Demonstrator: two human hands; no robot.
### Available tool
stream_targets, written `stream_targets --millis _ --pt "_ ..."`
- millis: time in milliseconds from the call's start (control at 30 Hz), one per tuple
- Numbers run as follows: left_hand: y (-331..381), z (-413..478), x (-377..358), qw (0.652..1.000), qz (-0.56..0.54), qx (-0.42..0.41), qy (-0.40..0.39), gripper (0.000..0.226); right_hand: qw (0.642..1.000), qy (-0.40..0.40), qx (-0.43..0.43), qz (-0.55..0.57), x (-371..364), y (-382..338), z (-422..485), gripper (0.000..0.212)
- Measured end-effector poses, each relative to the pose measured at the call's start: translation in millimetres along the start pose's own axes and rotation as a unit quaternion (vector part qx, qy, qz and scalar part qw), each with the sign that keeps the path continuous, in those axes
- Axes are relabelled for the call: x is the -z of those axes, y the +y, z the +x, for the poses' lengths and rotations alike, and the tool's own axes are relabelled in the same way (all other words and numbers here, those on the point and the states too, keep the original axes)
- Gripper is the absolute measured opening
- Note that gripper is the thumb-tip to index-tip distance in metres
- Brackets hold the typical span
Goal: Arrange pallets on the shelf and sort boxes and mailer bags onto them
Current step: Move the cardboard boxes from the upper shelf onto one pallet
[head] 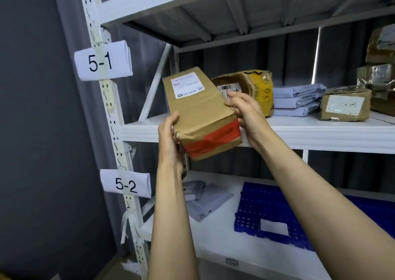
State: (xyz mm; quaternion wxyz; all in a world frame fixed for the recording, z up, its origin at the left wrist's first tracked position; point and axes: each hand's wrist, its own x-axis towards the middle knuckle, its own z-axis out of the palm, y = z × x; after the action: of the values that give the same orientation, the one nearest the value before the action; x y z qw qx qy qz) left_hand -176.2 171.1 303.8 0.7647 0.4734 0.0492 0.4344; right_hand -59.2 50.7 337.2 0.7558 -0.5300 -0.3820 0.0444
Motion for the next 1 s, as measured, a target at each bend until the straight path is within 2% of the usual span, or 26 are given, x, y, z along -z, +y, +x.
stream_targets --millis 67,133,333,433,533,567,767,900,1000 --pt "-10.6 -6.5 8.9 0.999 -0.040 -0.008 -0.008 0.063 0.999 -0.025 0.028 -0.010 0.5 3.2 -11.8 0.057" --pt "-21.0 -15.6 17.1 0.999 -0.045 -0.020 0.022 0.077 0.997 -0.052 0.049 -0.031 0.5 10.7 -27.2 0.066" --pt "-62.6 -49.9 50.3 0.995 -0.063 -0.033 0.065 0.071 0.991 -0.095 0.061 -0.073 2.9 46.2 -72.5 0.065" --pt "-88.2 -69.3 72.6 0.992 -0.101 0.005 0.081 0.069 0.982 -0.141 0.067 -0.104 8.2 66.9 -97.1 0.069" --pt "-114.8 -96.9 83.1 0.985 -0.126 0.055 0.102 0.036 0.973 -0.186 0.030 -0.132 19.5 92.8 -123.6 0.071" --pt "-127.1 -106.2 86.0 0.983 -0.131 0.072 0.106 0.034 0.972 -0.192 0.006 -0.132 25.8 104.1 -132.3 0.070" --pt "-205.4 -147.4 96.9 0.966 -0.078 0.214 0.125 0.029 0.961 -0.169 -0.144 -0.166 83.6 167.6 -178.7 0.066" --pt "-248.0 -160.3 94.4 0.957 -0.002 0.280 0.081 0.066 0.964 -0.101 -0.197 -0.145 121.6 187.8 -203.9 0.054" --pt "-265.0 -149.2 82.5 0.953 0.031 0.300 0.036 0.074 0.970 -0.011 -0.222 -0.099 144.7 196.5 -210.9 0.048"
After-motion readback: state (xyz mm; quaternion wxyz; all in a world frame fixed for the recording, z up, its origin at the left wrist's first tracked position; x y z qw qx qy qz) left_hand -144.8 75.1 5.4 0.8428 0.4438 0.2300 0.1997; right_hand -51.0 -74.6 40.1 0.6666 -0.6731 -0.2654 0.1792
